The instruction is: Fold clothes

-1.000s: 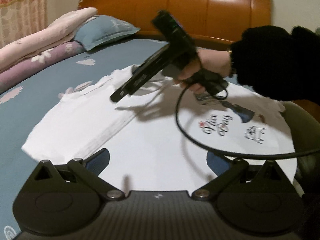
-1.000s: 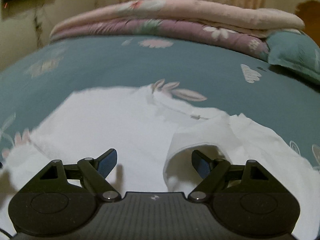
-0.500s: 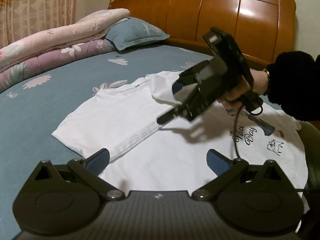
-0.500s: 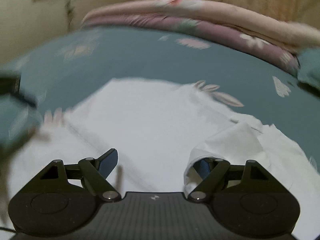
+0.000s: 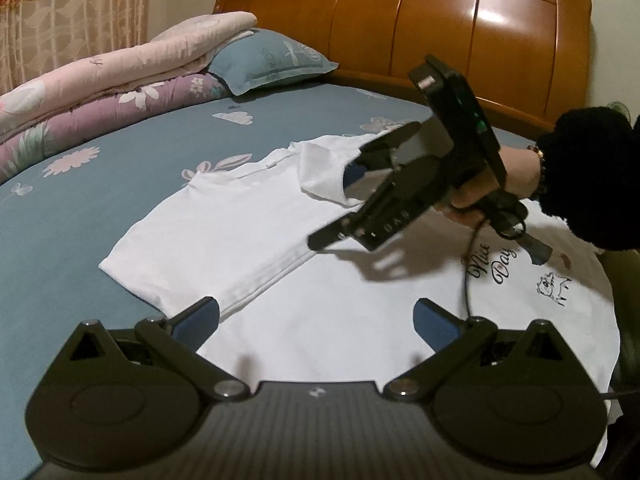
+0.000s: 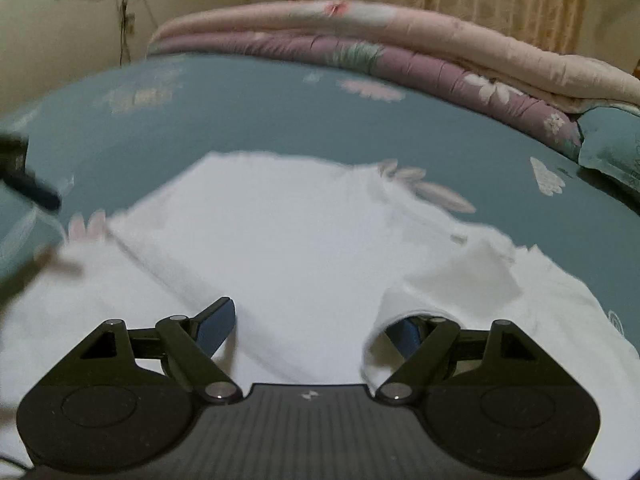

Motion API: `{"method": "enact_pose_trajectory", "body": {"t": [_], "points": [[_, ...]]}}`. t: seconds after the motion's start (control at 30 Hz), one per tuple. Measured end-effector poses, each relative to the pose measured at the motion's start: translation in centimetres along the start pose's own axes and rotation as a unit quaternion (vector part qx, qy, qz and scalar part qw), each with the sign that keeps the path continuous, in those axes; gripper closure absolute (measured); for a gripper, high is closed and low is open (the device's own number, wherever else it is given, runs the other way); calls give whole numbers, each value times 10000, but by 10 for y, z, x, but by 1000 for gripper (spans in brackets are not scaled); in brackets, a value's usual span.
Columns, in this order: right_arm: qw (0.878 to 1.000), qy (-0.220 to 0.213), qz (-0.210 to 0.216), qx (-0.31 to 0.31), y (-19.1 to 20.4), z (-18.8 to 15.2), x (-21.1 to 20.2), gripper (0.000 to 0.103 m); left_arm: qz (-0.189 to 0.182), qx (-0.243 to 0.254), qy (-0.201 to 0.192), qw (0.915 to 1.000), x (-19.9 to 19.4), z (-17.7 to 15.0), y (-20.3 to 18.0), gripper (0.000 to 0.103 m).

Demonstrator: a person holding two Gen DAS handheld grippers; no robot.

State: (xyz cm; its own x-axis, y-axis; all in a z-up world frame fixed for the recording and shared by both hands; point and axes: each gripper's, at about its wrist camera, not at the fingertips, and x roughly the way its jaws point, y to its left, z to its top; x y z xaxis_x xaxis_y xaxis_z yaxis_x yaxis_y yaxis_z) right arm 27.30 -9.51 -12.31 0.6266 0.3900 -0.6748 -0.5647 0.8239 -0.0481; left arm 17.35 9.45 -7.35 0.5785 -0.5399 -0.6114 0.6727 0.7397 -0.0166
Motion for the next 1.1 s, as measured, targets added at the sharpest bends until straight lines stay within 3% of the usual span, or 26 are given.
{"method": "enact_pose_trajectory", "body": {"t": [0.23, 0.4, 0.5, 0.57, 0.6, 0.77, 0.9, 1.0, 1.1], "points": [[9881, -520, -419, 1386, -40, -7, -7, 18, -15, 3, -34, 10000, -1, 1, 1, 1], [9972, -478, -543, -169, 1, -6, 0, 18, 25, -38, -85, 10000, -3, 0, 5, 1], [9898, -425, -602, -1216, 29, -5, 5, 18, 47, -108, -185, 9998, -8, 0, 10, 1], [9786, -428, -689, -1888, 46, -6, 8, 18, 76, -148, -227, 9996, -10, 0, 12, 1], [9792, -427, -690, -1858, 45, -7, 7, 18, 87, -156, -236, 9996, -10, 0, 12, 1], [9956, -301, -432, -778, 19, 0, -1, 18, 83, -159, -280, 9994, -11, 1, 11, 1], [9995, -197, -222, 93, -1, 5, -7, 15, 55, -170, -325, 9993, -12, 1, 11, 1], [9952, -204, 116, 955, -20, -1, -16, 15, 58, -172, -337, 9993, -13, 1, 10, 1], [9820, -367, 462, 1794, -41, -12, -29, 13, 24, -173, -358, 9992, -13, 1, 10, 1]]}}
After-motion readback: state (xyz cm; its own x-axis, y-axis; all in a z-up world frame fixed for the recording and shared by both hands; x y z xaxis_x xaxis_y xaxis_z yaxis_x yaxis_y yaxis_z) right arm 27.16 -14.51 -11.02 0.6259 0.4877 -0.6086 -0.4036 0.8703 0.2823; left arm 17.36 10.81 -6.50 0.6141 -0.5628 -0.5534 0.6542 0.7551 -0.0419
